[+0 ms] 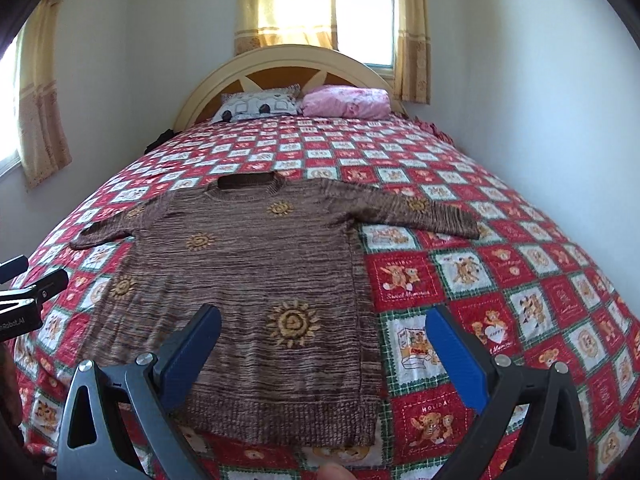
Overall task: Fold small clothes
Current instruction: 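Lower both grippers toward the brown sweater, left gripper toward its shoulder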
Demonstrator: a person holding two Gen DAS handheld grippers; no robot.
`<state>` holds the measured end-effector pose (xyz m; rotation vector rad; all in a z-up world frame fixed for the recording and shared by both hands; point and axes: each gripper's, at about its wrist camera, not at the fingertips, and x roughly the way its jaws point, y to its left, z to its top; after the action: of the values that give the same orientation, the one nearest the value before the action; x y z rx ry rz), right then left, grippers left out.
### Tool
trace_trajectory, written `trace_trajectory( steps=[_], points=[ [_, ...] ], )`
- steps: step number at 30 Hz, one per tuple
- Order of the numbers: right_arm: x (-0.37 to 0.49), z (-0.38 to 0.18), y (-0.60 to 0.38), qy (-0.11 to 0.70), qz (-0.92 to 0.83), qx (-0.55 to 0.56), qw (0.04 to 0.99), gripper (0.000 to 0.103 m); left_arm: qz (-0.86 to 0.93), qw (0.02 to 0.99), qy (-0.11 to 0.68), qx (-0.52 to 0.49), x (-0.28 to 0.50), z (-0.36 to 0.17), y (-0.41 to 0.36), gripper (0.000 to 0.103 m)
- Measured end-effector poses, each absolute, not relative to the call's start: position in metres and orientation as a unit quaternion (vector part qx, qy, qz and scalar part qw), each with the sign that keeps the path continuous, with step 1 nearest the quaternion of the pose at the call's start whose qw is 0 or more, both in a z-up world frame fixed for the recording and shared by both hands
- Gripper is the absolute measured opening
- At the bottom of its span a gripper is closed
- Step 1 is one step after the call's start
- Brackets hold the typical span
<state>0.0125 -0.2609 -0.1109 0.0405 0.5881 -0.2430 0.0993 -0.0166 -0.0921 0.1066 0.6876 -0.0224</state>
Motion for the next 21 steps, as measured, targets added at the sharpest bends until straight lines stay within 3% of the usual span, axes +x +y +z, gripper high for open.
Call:
trace_trajectory(
  steps=[12,21],
  points=[
    [0.086,-0.130,-0.358,0.314,-0.142,0.074,0.936,0.102,0.010,0.932,0.358,0.045,0.194,-0.123,-0.005,0.103],
    [0.140,-0.136,-0.479,0.317,-0.204,0.187,0.907,0.101,0.022,0.927,0.370,0.057,0.255,-0.137,-0.002,0.103]
  ],
)
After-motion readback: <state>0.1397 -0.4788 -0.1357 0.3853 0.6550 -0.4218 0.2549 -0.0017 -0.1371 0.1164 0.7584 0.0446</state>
